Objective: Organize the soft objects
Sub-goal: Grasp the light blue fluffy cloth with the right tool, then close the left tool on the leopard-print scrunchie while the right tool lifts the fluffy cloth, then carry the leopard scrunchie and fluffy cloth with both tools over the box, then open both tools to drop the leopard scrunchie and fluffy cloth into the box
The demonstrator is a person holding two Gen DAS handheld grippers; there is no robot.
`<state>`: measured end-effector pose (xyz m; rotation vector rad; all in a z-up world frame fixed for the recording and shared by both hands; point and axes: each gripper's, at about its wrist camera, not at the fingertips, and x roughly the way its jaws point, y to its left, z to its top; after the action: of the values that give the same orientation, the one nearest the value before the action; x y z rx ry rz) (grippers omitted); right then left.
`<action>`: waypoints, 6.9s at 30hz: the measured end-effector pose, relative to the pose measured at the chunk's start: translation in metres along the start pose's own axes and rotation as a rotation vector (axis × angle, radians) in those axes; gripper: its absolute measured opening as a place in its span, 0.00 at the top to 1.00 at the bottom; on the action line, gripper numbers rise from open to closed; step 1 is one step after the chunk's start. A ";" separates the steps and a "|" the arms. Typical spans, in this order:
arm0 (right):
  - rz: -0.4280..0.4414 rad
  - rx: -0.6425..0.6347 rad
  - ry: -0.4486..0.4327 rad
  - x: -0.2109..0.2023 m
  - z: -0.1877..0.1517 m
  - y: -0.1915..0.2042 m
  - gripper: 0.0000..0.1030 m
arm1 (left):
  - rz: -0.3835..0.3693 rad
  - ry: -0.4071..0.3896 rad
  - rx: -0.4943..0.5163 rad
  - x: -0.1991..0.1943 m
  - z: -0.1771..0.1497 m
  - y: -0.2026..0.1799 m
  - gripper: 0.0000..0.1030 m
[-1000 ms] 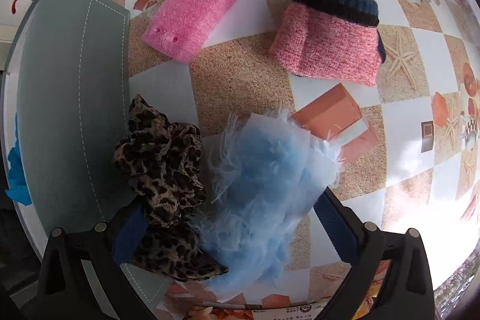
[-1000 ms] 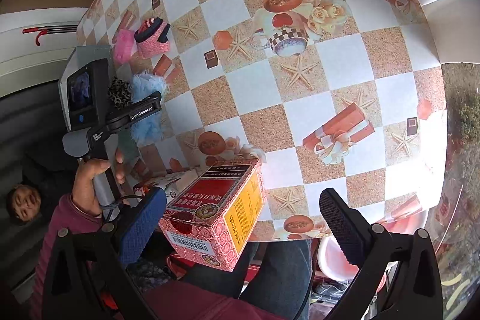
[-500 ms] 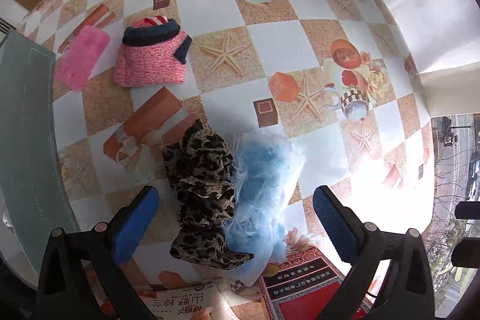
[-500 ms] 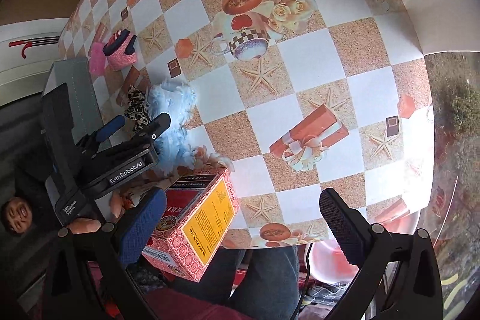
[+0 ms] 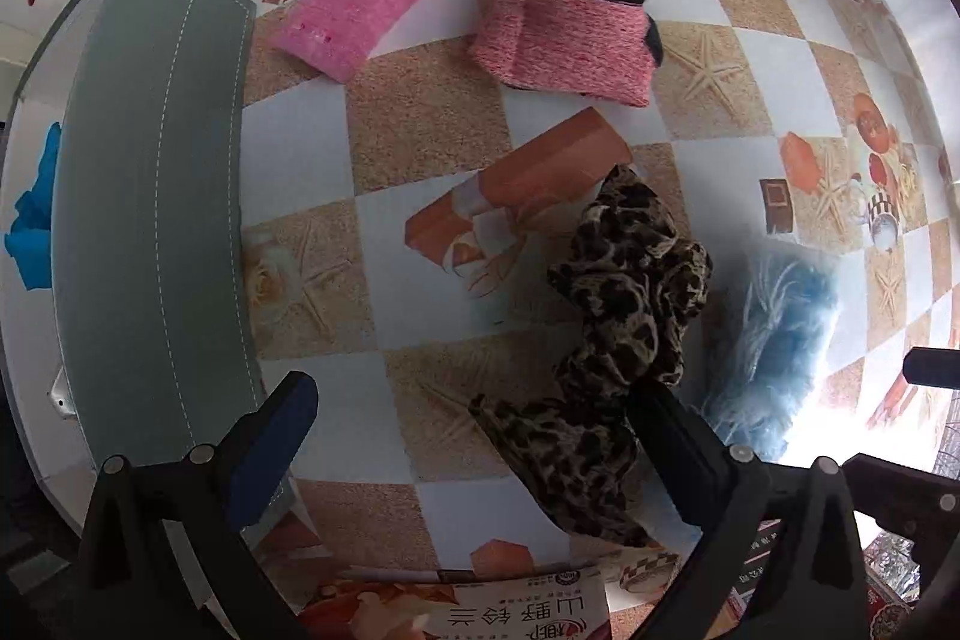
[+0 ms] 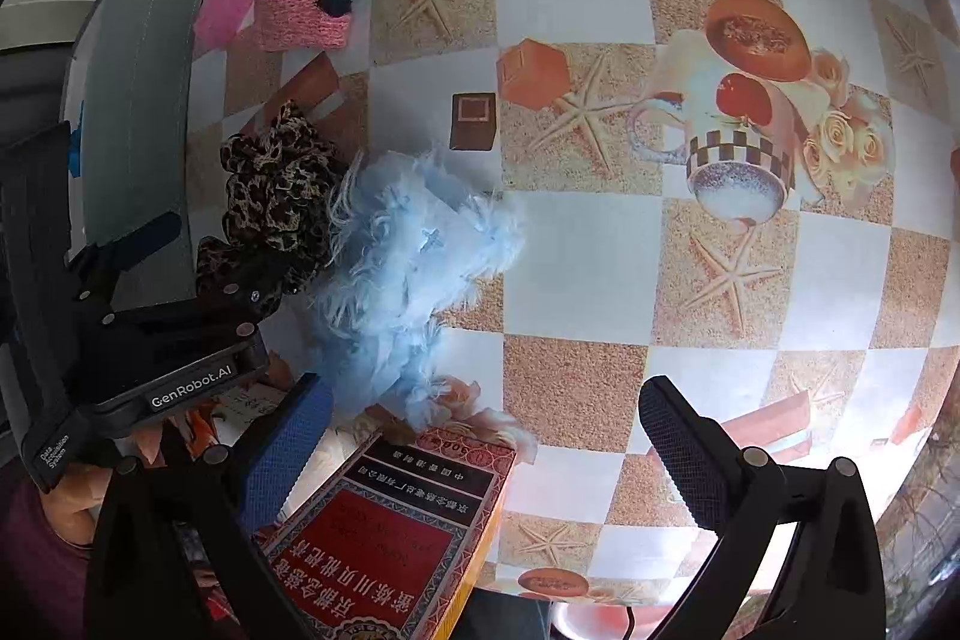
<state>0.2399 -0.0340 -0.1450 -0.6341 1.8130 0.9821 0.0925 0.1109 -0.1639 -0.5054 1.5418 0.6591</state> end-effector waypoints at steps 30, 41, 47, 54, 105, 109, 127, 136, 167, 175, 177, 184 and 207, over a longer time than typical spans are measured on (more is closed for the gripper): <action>-0.264 0.154 -0.102 0.020 -0.010 -0.070 0.00 | -0.046 -0.009 -0.042 -0.003 0.032 -0.051 0.00; -0.290 0.160 -0.103 0.034 -0.004 -0.067 0.00 | -0.099 -0.001 -0.035 0.029 0.043 -0.052 0.00; -0.287 0.175 -0.124 0.027 0.004 -0.073 0.00 | -0.101 -0.037 -0.047 0.033 0.031 -0.056 0.00; -0.306 0.141 -0.160 0.010 -0.007 -0.058 0.16 | -0.100 0.002 -0.027 0.008 0.018 -0.067 0.13; 0.064 0.009 -0.355 -0.102 -0.140 0.136 0.71 | -0.129 -0.195 0.012 -0.151 -0.167 0.027 0.74; 0.057 -0.021 -0.322 -0.092 -0.140 0.152 0.71 | -0.123 -0.202 0.003 -0.153 -0.173 0.036 0.74; -0.020 -0.181 -0.252 -0.067 -0.128 0.224 0.71 | -0.128 -0.228 -0.096 -0.152 -0.196 0.084 0.74; -0.050 -0.216 -0.225 -0.058 -0.127 0.239 0.71 | -0.146 -0.230 -0.140 -0.148 -0.200 0.099 0.74; -0.067 -0.246 -0.229 -0.060 -0.104 0.251 0.71 | -0.137 -0.255 -0.217 -0.150 -0.183 0.130 0.74; -0.077 -0.254 -0.243 -0.067 -0.066 0.262 0.71 | -0.115 -0.273 -0.285 -0.149 -0.158 0.161 0.74; -0.081 -0.258 -0.254 -0.068 -0.055 0.267 0.71 | -0.119 -0.274 -0.308 -0.147 -0.150 0.169 0.74; -0.048 -0.260 -0.285 -0.071 -0.016 0.289 0.71 | -0.101 -0.264 -0.350 -0.134 -0.121 0.182 0.74; 0.043 -0.185 -0.303 -0.058 0.076 0.325 0.71 | -0.103 -0.231 -0.444 -0.097 -0.084 0.210 0.70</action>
<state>0.0533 0.2067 0.0035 -0.5271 1.4858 1.2147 -0.1025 0.2012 -0.0435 -0.8055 1.1445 0.9509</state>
